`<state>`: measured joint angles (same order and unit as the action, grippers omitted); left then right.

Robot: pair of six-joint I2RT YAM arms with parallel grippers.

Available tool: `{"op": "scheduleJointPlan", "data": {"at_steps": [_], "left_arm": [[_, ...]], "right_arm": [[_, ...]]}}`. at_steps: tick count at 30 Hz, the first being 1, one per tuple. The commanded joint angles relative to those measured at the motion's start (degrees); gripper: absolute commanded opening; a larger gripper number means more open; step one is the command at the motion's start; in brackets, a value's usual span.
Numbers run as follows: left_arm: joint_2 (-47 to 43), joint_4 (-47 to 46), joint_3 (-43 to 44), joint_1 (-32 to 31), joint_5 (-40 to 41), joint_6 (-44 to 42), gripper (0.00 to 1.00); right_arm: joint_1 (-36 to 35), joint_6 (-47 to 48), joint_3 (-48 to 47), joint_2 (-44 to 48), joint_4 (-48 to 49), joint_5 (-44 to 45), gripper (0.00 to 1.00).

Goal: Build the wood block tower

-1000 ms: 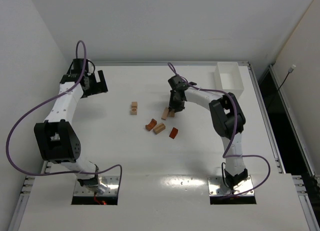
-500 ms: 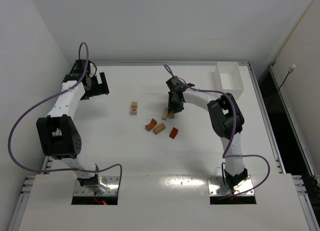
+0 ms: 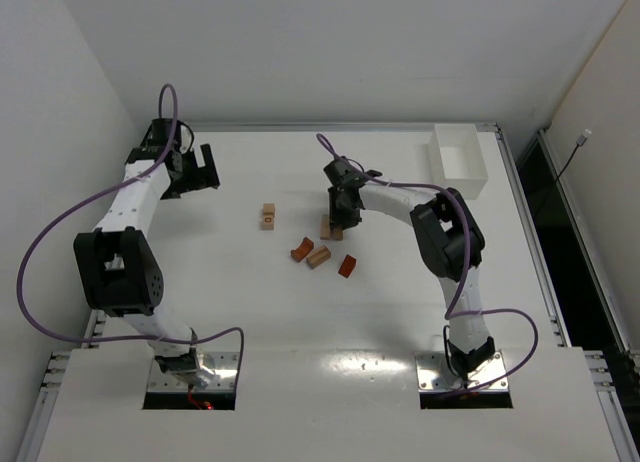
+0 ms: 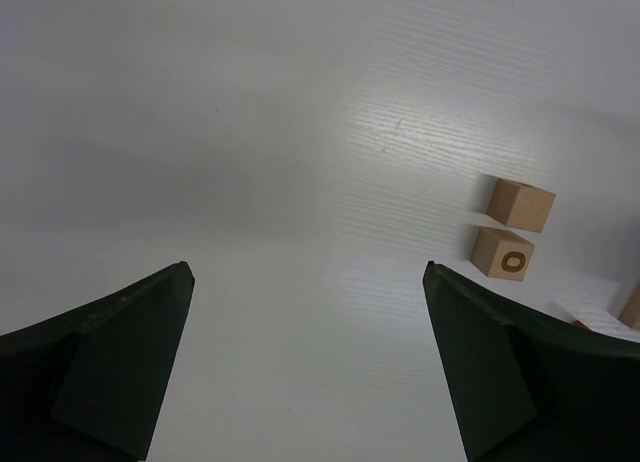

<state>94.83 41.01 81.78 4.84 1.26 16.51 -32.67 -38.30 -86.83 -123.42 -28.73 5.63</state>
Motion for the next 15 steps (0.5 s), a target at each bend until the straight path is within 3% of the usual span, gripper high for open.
{"op": "scheduleJointPlan", "data": {"at_steps": [1, 2, 4, 15], "left_arm": [[-0.26, -0.85, 1.72, -0.27, -1.43, -0.78, 0.99], [0.27, -0.85, 1.72, -0.27, -1.43, -0.78, 0.99], [0.27, -0.85, 1.72, -0.27, -1.95, -0.78, 0.99], [1.33, -0.85, 2.25, -0.27, -3.01, -0.17, 0.99]], "right_arm": [[-0.73, 0.25, -0.27, -1.04, -0.37, -2.72, 0.08], [-0.21, 0.25, 0.34, -1.04, -0.36, -2.73, 0.17], [-0.21, 0.25, 0.34, -1.04, -0.36, -2.73, 0.24], [0.32, 0.25, 0.34, 0.63, 0.78, -3.34, 0.29]]}}
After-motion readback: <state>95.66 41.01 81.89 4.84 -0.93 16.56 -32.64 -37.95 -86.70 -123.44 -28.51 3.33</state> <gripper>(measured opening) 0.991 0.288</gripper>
